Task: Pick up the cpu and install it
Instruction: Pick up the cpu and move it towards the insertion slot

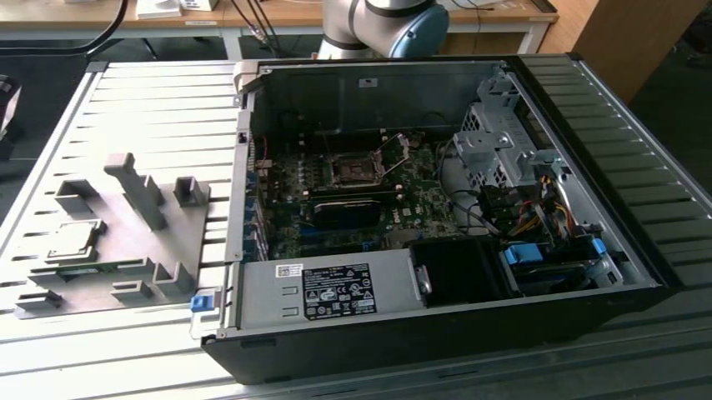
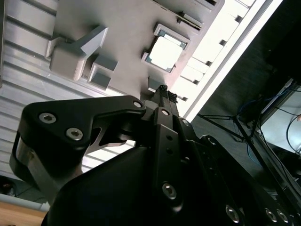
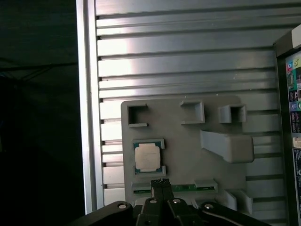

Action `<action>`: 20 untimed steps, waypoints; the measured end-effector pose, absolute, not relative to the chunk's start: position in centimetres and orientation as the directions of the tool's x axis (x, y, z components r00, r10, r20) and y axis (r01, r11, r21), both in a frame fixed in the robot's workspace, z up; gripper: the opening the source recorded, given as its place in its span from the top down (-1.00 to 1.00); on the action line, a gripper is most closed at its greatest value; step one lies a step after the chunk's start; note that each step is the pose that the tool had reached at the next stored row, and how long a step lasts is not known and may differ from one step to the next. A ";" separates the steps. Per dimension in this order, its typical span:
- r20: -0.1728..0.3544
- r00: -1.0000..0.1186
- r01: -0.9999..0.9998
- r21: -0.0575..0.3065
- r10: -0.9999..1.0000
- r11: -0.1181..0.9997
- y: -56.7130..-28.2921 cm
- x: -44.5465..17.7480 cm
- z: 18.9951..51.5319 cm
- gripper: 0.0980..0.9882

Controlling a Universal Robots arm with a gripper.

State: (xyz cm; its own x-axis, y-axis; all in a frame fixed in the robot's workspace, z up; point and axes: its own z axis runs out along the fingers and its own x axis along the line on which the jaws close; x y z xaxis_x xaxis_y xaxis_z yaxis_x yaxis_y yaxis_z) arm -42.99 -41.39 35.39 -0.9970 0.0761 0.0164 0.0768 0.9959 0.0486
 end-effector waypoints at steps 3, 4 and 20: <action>0.017 -0.997 0.076 0.049 0.076 0.996 -41.5 -43.0 35.1 0.98; 0.016 -0.997 0.074 0.048 0.074 0.996 -41.5 -43.0 35.0 0.98; 0.028 -1.000 -0.007 0.048 -0.008 0.999 -41.7 -43.4 32.1 -0.09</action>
